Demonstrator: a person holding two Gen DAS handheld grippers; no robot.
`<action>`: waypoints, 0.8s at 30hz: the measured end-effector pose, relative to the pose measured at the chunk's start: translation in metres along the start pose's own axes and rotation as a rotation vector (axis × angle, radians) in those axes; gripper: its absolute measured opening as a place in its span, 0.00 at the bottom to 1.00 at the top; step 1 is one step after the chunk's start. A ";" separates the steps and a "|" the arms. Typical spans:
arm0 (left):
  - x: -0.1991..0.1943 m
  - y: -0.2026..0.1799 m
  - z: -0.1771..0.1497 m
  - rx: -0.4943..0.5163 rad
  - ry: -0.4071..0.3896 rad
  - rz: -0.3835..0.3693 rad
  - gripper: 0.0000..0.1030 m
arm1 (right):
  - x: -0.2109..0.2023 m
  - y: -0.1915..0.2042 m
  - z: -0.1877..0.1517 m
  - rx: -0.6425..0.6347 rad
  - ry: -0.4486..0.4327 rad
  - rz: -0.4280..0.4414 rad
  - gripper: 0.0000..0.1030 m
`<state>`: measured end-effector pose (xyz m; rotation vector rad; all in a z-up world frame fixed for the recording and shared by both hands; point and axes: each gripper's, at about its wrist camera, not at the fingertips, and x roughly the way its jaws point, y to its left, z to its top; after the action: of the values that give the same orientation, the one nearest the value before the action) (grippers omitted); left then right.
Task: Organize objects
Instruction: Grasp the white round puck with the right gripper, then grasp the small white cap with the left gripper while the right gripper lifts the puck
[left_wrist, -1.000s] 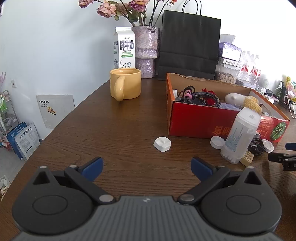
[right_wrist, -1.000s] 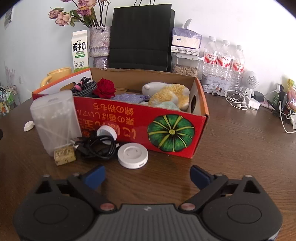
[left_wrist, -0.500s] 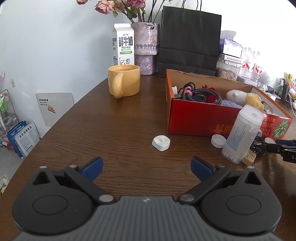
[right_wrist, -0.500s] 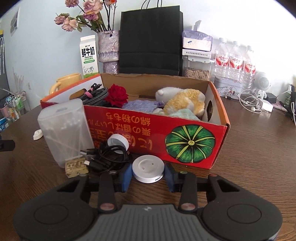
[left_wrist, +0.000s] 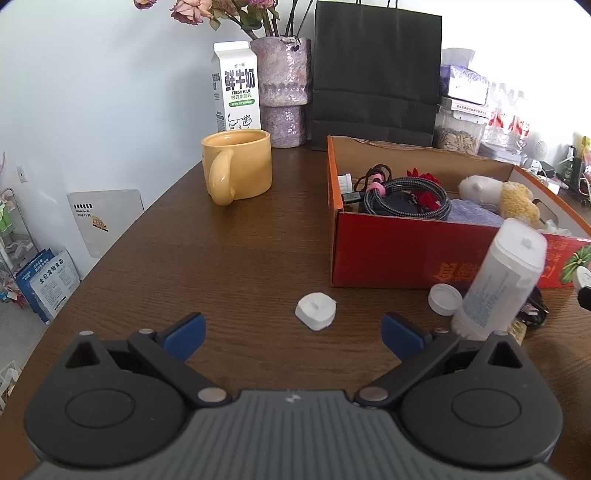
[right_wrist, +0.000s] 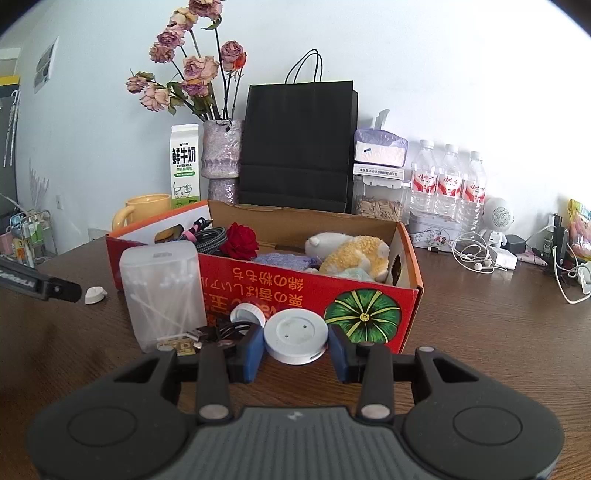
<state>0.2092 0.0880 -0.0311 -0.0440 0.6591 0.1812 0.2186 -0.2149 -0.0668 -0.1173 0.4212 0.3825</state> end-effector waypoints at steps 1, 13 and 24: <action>0.004 -0.001 0.002 -0.003 0.004 0.003 1.00 | -0.001 0.000 0.000 0.002 0.000 0.000 0.36; 0.036 -0.002 0.003 -0.025 0.049 -0.006 0.74 | 0.000 -0.001 0.000 0.005 0.010 0.019 0.36; 0.028 -0.010 -0.003 0.006 -0.012 -0.012 0.28 | 0.002 -0.001 0.001 0.004 0.014 0.026 0.36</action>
<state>0.2311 0.0820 -0.0513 -0.0410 0.6472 0.1679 0.2209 -0.2154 -0.0669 -0.1108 0.4374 0.4064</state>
